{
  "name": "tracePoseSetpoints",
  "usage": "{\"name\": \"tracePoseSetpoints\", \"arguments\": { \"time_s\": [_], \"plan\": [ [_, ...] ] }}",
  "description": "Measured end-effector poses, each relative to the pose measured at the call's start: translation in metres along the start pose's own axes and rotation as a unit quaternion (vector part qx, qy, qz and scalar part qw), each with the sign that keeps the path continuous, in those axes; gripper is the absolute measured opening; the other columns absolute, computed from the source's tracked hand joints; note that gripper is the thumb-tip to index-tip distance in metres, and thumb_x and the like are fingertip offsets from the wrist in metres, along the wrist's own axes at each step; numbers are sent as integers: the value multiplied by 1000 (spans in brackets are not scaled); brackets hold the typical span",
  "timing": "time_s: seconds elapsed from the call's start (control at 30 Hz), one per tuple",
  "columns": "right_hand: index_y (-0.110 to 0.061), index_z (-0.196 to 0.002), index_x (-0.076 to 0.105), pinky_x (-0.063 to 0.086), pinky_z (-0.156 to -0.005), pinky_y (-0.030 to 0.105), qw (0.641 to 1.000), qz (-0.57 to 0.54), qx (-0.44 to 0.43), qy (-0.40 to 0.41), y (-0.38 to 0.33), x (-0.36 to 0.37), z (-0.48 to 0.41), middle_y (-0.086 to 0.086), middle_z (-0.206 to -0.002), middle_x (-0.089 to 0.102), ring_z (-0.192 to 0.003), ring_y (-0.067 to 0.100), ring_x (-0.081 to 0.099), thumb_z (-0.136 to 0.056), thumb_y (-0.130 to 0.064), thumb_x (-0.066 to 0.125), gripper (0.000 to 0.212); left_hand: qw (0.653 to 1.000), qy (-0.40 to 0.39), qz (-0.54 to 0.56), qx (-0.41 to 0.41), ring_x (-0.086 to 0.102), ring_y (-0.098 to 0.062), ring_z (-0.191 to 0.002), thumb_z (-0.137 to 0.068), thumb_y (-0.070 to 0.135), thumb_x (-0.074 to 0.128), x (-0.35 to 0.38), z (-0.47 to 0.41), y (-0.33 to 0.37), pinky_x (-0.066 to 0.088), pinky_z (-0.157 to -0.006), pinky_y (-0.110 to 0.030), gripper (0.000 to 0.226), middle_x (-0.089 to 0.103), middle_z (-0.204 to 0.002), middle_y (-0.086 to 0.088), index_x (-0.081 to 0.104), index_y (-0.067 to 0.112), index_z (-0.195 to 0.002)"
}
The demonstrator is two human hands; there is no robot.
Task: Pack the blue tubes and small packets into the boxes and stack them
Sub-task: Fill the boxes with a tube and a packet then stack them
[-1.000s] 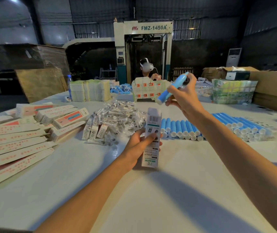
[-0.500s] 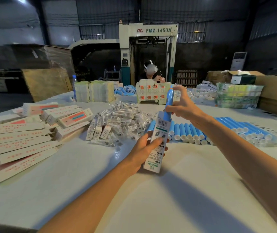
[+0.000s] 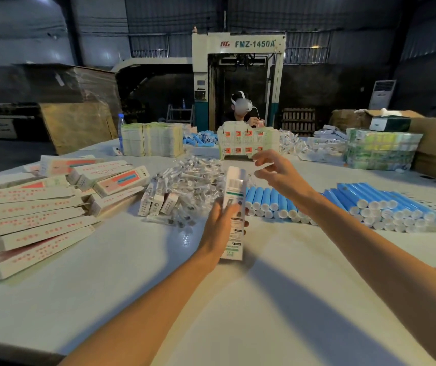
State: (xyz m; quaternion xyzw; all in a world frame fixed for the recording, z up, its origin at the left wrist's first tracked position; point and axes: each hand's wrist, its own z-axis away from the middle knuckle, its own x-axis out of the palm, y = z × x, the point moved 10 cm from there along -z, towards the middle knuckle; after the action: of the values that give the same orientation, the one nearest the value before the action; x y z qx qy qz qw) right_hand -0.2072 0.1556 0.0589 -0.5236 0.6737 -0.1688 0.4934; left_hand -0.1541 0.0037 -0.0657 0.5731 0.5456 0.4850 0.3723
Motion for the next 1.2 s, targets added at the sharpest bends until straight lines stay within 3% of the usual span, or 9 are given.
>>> {"name": "tracePoseSetpoints", "arguments": {
  "time_s": [0.1,0.27,0.4,0.5,0.67,0.8,0.97,1.1,1.2],
  "plan": [
    [-11,-120,61,47,-72,9,998,36,-43,18,0,31,5,3,-115,61,-99,18,60,-97,5,53,29,989,123,-49,58,77,-27,-82,-105,38,56,-35,0,19,65,-70,-44,9,77,-99,-5,56,31,-111],
    [-3,-119,66,46,-76,24,976,136,-117,-122,-1,148,11,9,-110,62,-92,19,58,-99,2,56,23,955,279,-79,67,71,-32,-90,-107,37,53,-91,-1,31,60,-81,-49,12,72,-109,-12,54,25,-108],
    [-9,-123,65,46,-87,36,971,153,-76,-167,11,203,2,13,-112,57,-98,28,56,-101,-15,59,24,938,325,-106,55,70,-34,-95,-105,39,52,-113,-1,27,59,-87,-54,17,69,-108,-5,54,26,-115],
    [-7,-115,71,49,-86,36,969,171,-62,-169,20,217,0,21,-113,62,-101,36,61,-101,-15,59,20,935,334,-108,42,72,-33,-94,-105,38,53,-119,0,26,59,-87,-54,16,72,-110,-3,55,26,-116],
    [-8,-84,65,46,-69,35,987,108,-28,-115,25,203,1,17,-98,73,-81,27,66,-99,-10,55,18,943,314,-105,41,72,-30,-89,-104,38,52,-110,-1,27,61,-82,-52,25,73,-114,-11,58,23,-123],
    [0,-105,61,55,-81,46,968,201,-50,-140,25,194,8,19,-108,70,-94,36,68,-100,-19,58,19,955,277,-87,59,74,-23,-84,-92,50,49,-96,0,34,63,-78,-50,37,75,-106,-4,59,27,-118],
    [-18,-150,30,55,-88,49,911,369,-45,-180,41,166,28,12,-136,59,-112,37,65,-101,-35,55,57,968,236,-78,47,76,-27,-90,-96,50,51,-81,1,27,63,-83,-55,38,77,-109,-3,59,27,-125],
    [-15,-146,33,44,-69,41,867,448,-91,-198,46,140,56,12,-120,60,-99,34,65,-101,-18,55,50,979,190,-53,45,78,-26,-85,-97,46,52,-61,2,21,65,-76,-46,34,80,-105,1,59,29,-125],
    [-14,-133,43,45,-68,38,848,486,-124,-171,47,120,73,7,-109,64,-93,31,66,-92,-4,63,48,987,154,-13,38,78,-21,-77,-105,37,54,-49,1,14,63,-64,-35,28,81,-101,-1,60,26,-130]
  ]
}}
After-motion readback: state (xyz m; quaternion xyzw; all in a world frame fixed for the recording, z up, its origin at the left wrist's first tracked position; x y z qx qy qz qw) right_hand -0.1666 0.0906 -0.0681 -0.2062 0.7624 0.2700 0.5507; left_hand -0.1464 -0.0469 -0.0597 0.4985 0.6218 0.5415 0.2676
